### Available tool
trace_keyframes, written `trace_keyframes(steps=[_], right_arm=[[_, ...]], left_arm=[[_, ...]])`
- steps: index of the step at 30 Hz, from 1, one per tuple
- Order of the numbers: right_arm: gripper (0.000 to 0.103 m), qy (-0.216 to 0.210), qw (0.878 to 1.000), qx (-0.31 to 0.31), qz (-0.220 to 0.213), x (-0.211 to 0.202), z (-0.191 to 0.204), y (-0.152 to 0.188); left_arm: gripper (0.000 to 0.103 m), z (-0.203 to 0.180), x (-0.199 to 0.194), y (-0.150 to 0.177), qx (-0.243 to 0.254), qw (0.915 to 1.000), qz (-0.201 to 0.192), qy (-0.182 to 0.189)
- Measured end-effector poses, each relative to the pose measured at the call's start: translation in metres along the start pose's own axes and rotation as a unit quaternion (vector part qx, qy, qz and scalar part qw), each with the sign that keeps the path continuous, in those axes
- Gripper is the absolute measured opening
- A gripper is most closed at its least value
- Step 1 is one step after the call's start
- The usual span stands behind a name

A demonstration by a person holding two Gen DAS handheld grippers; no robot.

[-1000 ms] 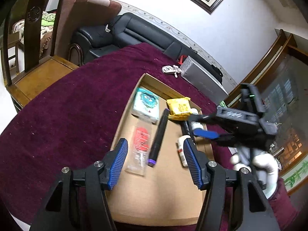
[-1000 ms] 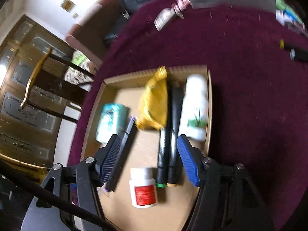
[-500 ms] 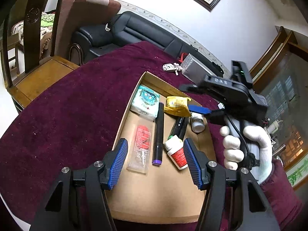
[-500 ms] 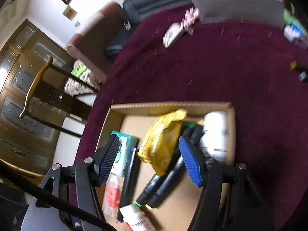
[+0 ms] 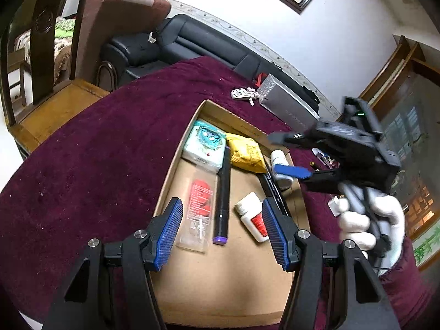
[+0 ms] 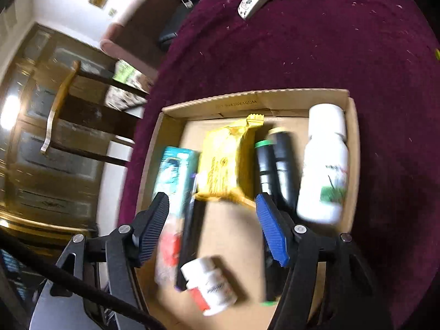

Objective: Organize objects
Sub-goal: 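Open both grippers and release the packet and bottle in the tray, then move both grippers back toward the loose items on the table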

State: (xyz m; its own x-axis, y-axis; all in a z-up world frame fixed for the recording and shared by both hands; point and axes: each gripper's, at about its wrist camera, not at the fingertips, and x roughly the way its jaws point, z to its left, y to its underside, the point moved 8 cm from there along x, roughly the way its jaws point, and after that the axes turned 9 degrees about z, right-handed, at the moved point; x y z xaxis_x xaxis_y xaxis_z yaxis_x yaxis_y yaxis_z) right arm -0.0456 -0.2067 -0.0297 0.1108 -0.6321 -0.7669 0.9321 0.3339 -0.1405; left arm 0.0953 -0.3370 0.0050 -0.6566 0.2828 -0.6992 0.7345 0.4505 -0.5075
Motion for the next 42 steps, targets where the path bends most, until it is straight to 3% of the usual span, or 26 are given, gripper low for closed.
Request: trace_keyframes(steps=[3, 7, 9, 10, 11, 12, 13, 14, 15, 16, 18, 20, 23, 27, 35, 42], right_arm=[[0.066, 0.008, 0.998, -0.032, -0.057, -0.041, 0.008, 0.003], [0.066, 0.083, 0.979, -0.092, -0.160, -0.106, 0.014, 0.026], [0.066, 0.141, 0.956, -0.121, -0.229, -0.141, 0.016, 0.042], [0.066, 0.174, 0.940, -0.131, -0.261, -0.156, 0.017, 0.050], [0.073, 0.208, 0.921, -0.138, -0.298, -0.172, 0.018, 0.060], [0.084, 0.239, 0.900, -0.142, -0.335, -0.190, 0.015, 0.072], [0.085, 0.261, 0.881, -0.143, -0.368, -0.205, 0.014, 0.084], [0.085, 0.272, 0.865, -0.141, -0.398, -0.219, 0.011, 0.096], [0.085, 0.274, 0.856, -0.140, -0.415, -0.228, 0.009, 0.105], [0.085, 0.272, 0.852, -0.137, -0.426, -0.235, 0.004, 0.112], [0.085, 0.270, 0.852, -0.116, -0.432, -0.244, -0.012, 0.120], [0.085, 0.268, 0.860, -0.091, -0.425, -0.250, -0.034, 0.124], [0.085, 0.261, 0.872, -0.051, -0.411, -0.258, -0.068, 0.132], [0.085, 0.262, 0.881, -0.013, -0.395, -0.265, -0.116, 0.147], [0.085, 0.247, 0.890, 0.054, -0.380, -0.283, -0.194, 0.164], [0.085, 0.217, 0.896, 0.097, -0.376, -0.313, -0.245, 0.157]], left_arm=[[0.054, -0.011, -0.007, -0.001, 0.024, 0.9996, -0.010, -0.011], [0.054, -0.033, -0.020, -0.005, 0.061, 0.9964, -0.043, -0.041], [0.054, -0.054, -0.035, -0.009, 0.101, 0.9881, -0.087, -0.077], [0.054, -0.071, -0.046, -0.011, 0.129, 0.9796, -0.120, -0.097], [0.057, -0.086, -0.056, -0.012, 0.151, 0.9718, -0.147, -0.106], [0.070, -0.099, -0.064, -0.012, 0.168, 0.9649, -0.170, -0.110], [0.079, -0.120, -0.075, -0.012, 0.190, 0.9557, -0.200, -0.103], [0.097, -0.134, -0.078, -0.011, 0.203, 0.9522, -0.212, -0.084], [0.102, -0.149, -0.077, -0.010, 0.215, 0.9528, -0.209, -0.050], [0.102, -0.166, -0.063, -0.008, 0.219, 0.9612, -0.168, 0.002], [0.102, -0.186, -0.034, -0.002, 0.202, 0.9738, -0.095, 0.046], [0.102, -0.204, -0.006, 0.007, 0.203, 0.9763, -0.066, 0.036], [0.102, -0.229, 0.029, 0.026, 0.250, 0.9661, -0.056, -0.036], [0.102, -0.260, 0.051, 0.049, 0.305, 0.9484, -0.045, -0.073], [0.102, -0.306, 0.096, 0.074, 0.348, 0.9316, 0.010, -0.105], [0.101, -0.327, 0.140, 0.093, 0.370, 0.9179, 0.054, -0.132]])
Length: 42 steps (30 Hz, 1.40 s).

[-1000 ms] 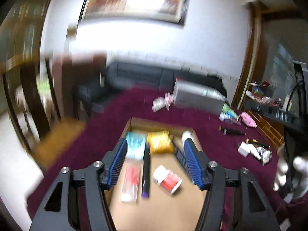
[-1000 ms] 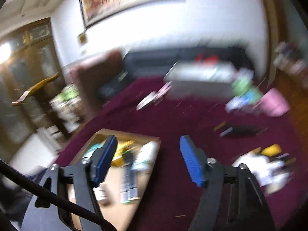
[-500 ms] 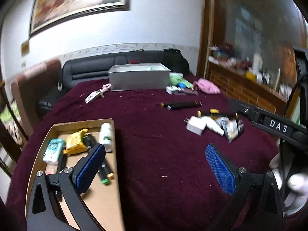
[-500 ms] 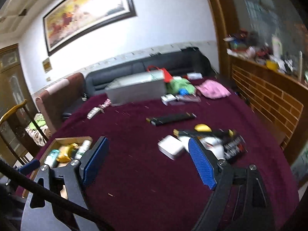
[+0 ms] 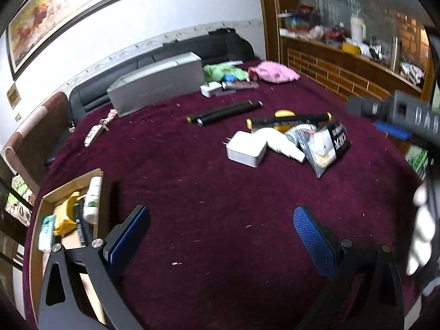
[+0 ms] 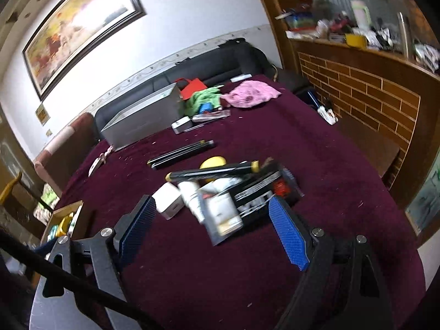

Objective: Organize objects
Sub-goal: 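Move both grippers back toward the loose items on the table, then grasp the black-and-white snack bag with the left gripper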

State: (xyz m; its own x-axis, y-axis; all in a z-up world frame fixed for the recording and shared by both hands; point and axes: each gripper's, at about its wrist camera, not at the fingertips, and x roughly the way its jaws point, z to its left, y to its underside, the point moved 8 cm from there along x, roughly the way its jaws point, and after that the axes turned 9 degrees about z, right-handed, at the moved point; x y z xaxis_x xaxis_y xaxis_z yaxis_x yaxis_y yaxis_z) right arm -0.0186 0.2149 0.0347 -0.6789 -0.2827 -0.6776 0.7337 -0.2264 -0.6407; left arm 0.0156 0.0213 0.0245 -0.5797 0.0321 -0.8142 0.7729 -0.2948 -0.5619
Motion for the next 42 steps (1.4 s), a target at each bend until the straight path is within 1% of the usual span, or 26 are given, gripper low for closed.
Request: trace_keyframes(steps=[5, 9, 14, 18, 19, 21, 22, 24, 26, 27, 28, 29, 31, 32, 33, 34, 36, 37, 38, 39, 40, 42], right_arm=[[0.085, -0.010, 0.999, 0.041, 0.021, 0.018, -0.031, -0.019], [0.085, -0.014, 0.997, 0.070, 0.039, 0.038, -0.047, -0.026], [0.085, -0.015, 0.995, 0.082, 0.061, 0.061, -0.054, -0.025], [0.085, -0.018, 0.994, 0.088, 0.065, 0.070, -0.059, -0.026], [0.085, -0.023, 0.993, 0.091, 0.068, 0.073, -0.061, -0.025], [0.085, -0.055, 0.990, 0.097, 0.086, 0.080, -0.061, -0.021], [0.085, -0.087, 0.986, 0.101, 0.097, 0.083, -0.057, -0.018], [0.085, -0.160, 0.975, 0.104, 0.114, 0.083, -0.046, -0.015], [0.085, -0.230, 0.960, 0.094, 0.131, 0.080, -0.028, -0.012], [0.088, -0.249, 0.955, 0.087, 0.139, 0.079, -0.022, -0.010], [0.090, -0.273, 0.947, 0.077, 0.152, 0.077, -0.014, -0.006], [0.090, -0.312, 0.932, 0.072, 0.169, 0.076, -0.006, -0.002], [0.090, -0.391, 0.895, 0.080, 0.197, 0.071, 0.005, 0.004], [0.090, -0.407, 0.888, 0.086, 0.197, 0.068, 0.006, 0.003], [0.090, -0.398, 0.894, 0.089, 0.185, 0.065, 0.001, 0.000], [0.090, -0.379, 0.905, 0.091, 0.172, 0.064, -0.006, -0.003], [0.090, -0.309, 0.936, 0.122, 0.120, 0.061, -0.033, -0.012], [0.090, -0.275, 0.947, 0.133, 0.101, 0.059, -0.045, -0.017], [0.090, -0.243, 0.955, 0.142, 0.090, 0.059, -0.054, -0.020], [0.090, -0.212, 0.962, 0.154, 0.082, 0.061, -0.064, -0.023], [0.091, -0.192, 0.964, 0.168, 0.081, 0.066, -0.071, -0.025], [0.090, -0.191, 0.957, 0.186, 0.113, 0.084, -0.077, -0.023]], left_arm=[[0.101, -0.013, 0.030, 0.004, 0.011, 0.9992, 0.037, -0.004], [0.101, -0.017, 0.047, 0.008, 0.012, 0.9981, 0.060, -0.003], [0.101, -0.019, 0.061, 0.013, 0.010, 0.9965, 0.083, 0.006], [0.101, -0.019, 0.071, 0.018, 0.005, 0.9950, 0.098, 0.017], [0.101, -0.019, 0.074, 0.020, -0.001, 0.9946, 0.101, 0.024], [0.101, -0.018, 0.076, 0.021, -0.015, 0.9938, 0.104, 0.038], [0.101, -0.017, 0.077, 0.021, -0.019, 0.9933, 0.105, 0.043], [0.101, -0.016, 0.078, 0.022, -0.025, 0.9927, 0.105, 0.053], [0.101, -0.016, 0.079, 0.023, -0.028, 0.9924, 0.104, 0.059], [0.101, -0.016, 0.078, 0.023, -0.027, 0.9927, 0.102, 0.058], [0.101, -0.016, 0.077, 0.023, -0.028, 0.9928, 0.100, 0.059], [0.101, -0.016, 0.077, 0.023, -0.028, 0.9930, 0.098, 0.059], [0.101, -0.015, 0.078, 0.022, -0.027, 0.9933, 0.095, 0.059], [0.101, -0.016, 0.077, 0.023, -0.028, 0.9935, 0.093, 0.060], [0.101, -0.015, 0.077, 0.022, -0.028, 0.9936, 0.092, 0.060], [0.101, -0.015, 0.078, 0.022, -0.028, 0.9937, 0.091, 0.060], [0.101, -0.014, 0.078, 0.022, -0.028, 0.9937, 0.089, 0.061], [0.101, -0.014, 0.078, 0.022, -0.029, 0.9938, 0.089, 0.061], [0.101, -0.014, 0.078, 0.022, -0.029, 0.9938, 0.088, 0.061], [0.101, -0.014, 0.078, 0.022, -0.030, 0.9939, 0.088, 0.060], [0.101, -0.014, 0.078, 0.022, -0.030, 0.9939, 0.087, 0.061], [0.101, -0.014, 0.078, 0.022, -0.031, 0.9940, 0.086, 0.061]])
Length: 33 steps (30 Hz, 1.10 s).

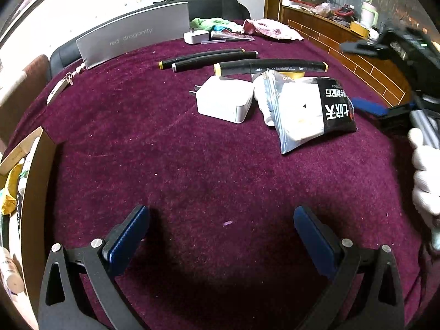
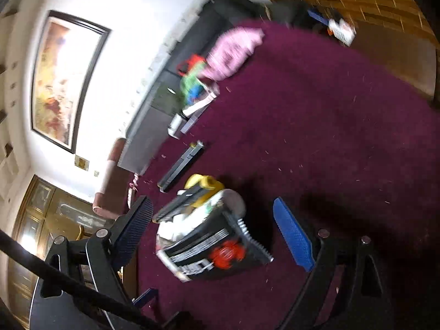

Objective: Organize objects
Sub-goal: 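Grasp the black-and-white snack bag with the left gripper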

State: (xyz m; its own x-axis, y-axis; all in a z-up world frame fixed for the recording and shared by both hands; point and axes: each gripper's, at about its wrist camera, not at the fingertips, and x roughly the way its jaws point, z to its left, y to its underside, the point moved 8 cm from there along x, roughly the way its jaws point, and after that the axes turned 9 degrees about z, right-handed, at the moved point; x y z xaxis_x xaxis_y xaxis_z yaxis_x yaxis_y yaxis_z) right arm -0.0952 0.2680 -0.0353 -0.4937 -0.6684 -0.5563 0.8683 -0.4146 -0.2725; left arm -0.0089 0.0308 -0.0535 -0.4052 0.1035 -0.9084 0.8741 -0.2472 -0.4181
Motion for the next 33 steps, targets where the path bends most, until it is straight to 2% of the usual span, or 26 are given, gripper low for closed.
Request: trace_keyframes(steps=[2, 4, 6, 7, 8, 10, 11, 13, 15, 17, 18, 21, 24, 25, 27, 30, 33], right_arm=[[0.090, 0.004, 1.000, 0.003, 0.019, 0.010, -0.001, 0.000], [0.090, -0.060, 0.996, -0.021, 0.056, 0.014, 0.019, 0.010], [0.090, -0.097, 0.989, -0.056, 0.095, 0.017, 0.038, 0.029], [0.090, -0.117, 0.983, -0.073, 0.123, 0.022, 0.046, 0.041], [0.090, -0.158, 0.968, -0.088, 0.172, 0.028, 0.059, 0.058], [0.091, -0.227, 0.937, -0.112, 0.242, 0.033, 0.080, 0.087], [0.091, -0.245, 0.924, -0.136, 0.260, 0.029, 0.092, 0.100], [0.091, -0.254, 0.917, -0.169, 0.257, 0.020, 0.103, 0.107], [0.091, -0.253, 0.922, -0.162, 0.244, 0.016, 0.100, 0.104], [0.092, -0.234, 0.935, -0.137, 0.230, 0.019, 0.089, 0.098], [0.091, -0.227, 0.940, -0.125, 0.224, 0.019, 0.083, 0.097], [0.091, -0.204, 0.956, -0.089, 0.189, 0.014, 0.065, 0.082], [0.092, -0.203, 0.963, -0.065, 0.167, 0.012, 0.058, 0.062], [0.092, -0.204, 0.964, -0.059, 0.162, 0.010, 0.055, 0.060], [0.092, -0.199, 0.967, -0.049, 0.153, 0.014, 0.054, 0.051], [0.092, -0.193, 0.969, -0.036, 0.147, 0.011, 0.045, 0.045], [0.092, -0.191, 0.970, -0.028, 0.147, 0.016, 0.043, 0.043]], left_arm=[[0.101, 0.000, 0.000, 0.000, 0.000, 1.0000, 0.000, 0.000], [0.101, 0.000, 0.000, 0.000, 0.000, 1.0000, 0.000, 0.001], [0.101, 0.000, -0.001, 0.000, 0.000, 1.0000, -0.001, 0.004], [0.101, 0.001, -0.002, 0.000, -0.002, 1.0000, -0.003, 0.009], [0.101, 0.002, -0.004, 0.001, -0.007, 0.9998, -0.005, 0.020], [0.101, 0.005, -0.012, 0.003, -0.029, 0.9979, -0.008, 0.058], [0.101, 0.005, -0.017, 0.004, -0.040, 0.9960, -0.013, 0.078], [0.101, 0.005, -0.036, 0.004, -0.038, 0.9941, -0.041, 0.093], [0.101, 0.002, -0.053, 0.000, -0.006, 0.9939, -0.074, 0.082], [0.101, -0.008, -0.069, -0.005, 0.053, 0.9917, -0.107, 0.046], [0.101, -0.015, -0.075, -0.009, 0.088, 0.9884, -0.122, 0.021], [0.101, -0.034, -0.078, -0.016, 0.171, 0.9750, -0.141, -0.012], [0.101, -0.056, -0.057, -0.020, 0.271, 0.9525, -0.128, -0.053], [0.101, -0.062, -0.044, -0.021, 0.309, 0.9409, -0.119, -0.071], [0.101, -0.070, -0.027, -0.025, 0.352, 0.9260, -0.106, -0.086], [0.101, -0.077, -0.010, -0.028, 0.380, 0.9187, -0.079, -0.075], [0.101, -0.085, -0.004, -0.040, 0.373, 0.9225, -0.078, -0.058]])
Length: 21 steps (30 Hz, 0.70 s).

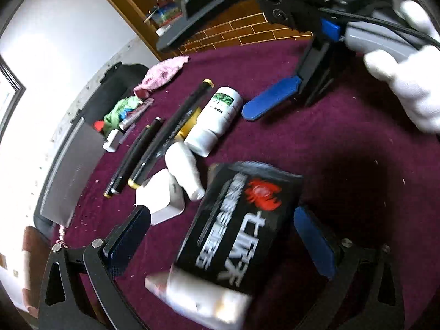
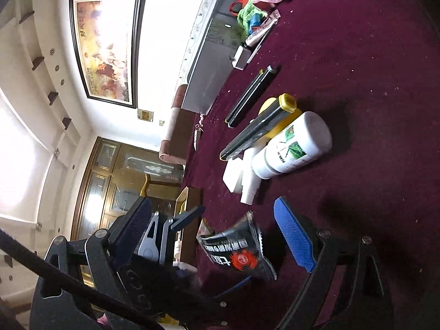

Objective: Organize objects
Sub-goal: 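Grasp the black-and-white snack bag with the left gripper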

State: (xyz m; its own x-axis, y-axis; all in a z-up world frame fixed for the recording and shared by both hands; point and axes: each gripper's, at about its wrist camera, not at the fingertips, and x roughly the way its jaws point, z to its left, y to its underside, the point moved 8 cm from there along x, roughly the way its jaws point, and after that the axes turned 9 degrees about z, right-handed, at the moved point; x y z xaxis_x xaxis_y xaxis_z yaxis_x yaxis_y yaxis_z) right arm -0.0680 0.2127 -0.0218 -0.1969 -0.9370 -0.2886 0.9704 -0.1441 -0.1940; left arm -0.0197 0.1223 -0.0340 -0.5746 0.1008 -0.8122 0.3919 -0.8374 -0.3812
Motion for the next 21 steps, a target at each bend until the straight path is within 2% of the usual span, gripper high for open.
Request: trace_keyframes(steps=[2, 3, 4, 5, 6, 7, 9, 12, 17, 18, 21], right_arm=[[0.092, 0.002, 1.000, -0.001, -0.001, 0.003, -0.002, -0.001], [0.092, 0.004, 1.000, -0.002, -0.001, 0.002, -0.001, 0.000], [0.092, 0.005, 1.000, -0.002, -0.001, 0.001, -0.002, 0.000], [0.092, 0.008, 1.000, -0.002, -0.001, 0.000, -0.003, 0.000], [0.092, 0.010, 1.000, -0.001, -0.001, 0.001, -0.004, 0.000], [0.092, 0.012, 1.000, 0.001, -0.001, 0.002, -0.005, 0.000], [0.092, 0.017, 1.000, 0.004, -0.001, 0.004, -0.007, 0.000], [0.092, 0.018, 1.000, 0.002, -0.001, 0.005, -0.006, 0.000], [0.092, 0.020, 1.000, -0.001, -0.007, 0.005, -0.006, 0.000], [0.092, 0.022, 1.000, -0.001, -0.009, 0.005, -0.006, -0.001], [0.092, 0.052, 0.998, -0.009, -0.024, 0.001, -0.007, -0.002]], left_arm=[[0.099, 0.001, 0.004, -0.004, -0.015, 0.9999, 0.004, 0.006], [0.085, 0.001, 0.006, -0.003, -0.027, 0.9994, 0.009, 0.018], [0.070, 0.000, 0.005, -0.002, -0.048, 0.9968, 0.017, 0.061], [0.036, -0.001, 0.005, -0.001, -0.066, 0.9929, 0.025, 0.096], [0.030, 0.002, 0.005, 0.001, -0.086, 0.9903, 0.035, 0.104], [0.029, 0.006, 0.005, 0.002, -0.103, 0.9884, 0.040, 0.104], [0.029, 0.013, -0.002, 0.008, -0.144, 0.9806, 0.031, 0.130], [0.029, 0.024, -0.015, 0.021, -0.195, 0.9703, 0.019, 0.142], [0.029, 0.049, -0.057, 0.062, -0.299, 0.9434, -0.025, 0.142], [0.029, 0.053, -0.060, 0.066, -0.308, 0.9405, -0.031, 0.140], [0.030, 0.058, -0.076, 0.089, -0.351, 0.9231, -0.048, 0.150]])
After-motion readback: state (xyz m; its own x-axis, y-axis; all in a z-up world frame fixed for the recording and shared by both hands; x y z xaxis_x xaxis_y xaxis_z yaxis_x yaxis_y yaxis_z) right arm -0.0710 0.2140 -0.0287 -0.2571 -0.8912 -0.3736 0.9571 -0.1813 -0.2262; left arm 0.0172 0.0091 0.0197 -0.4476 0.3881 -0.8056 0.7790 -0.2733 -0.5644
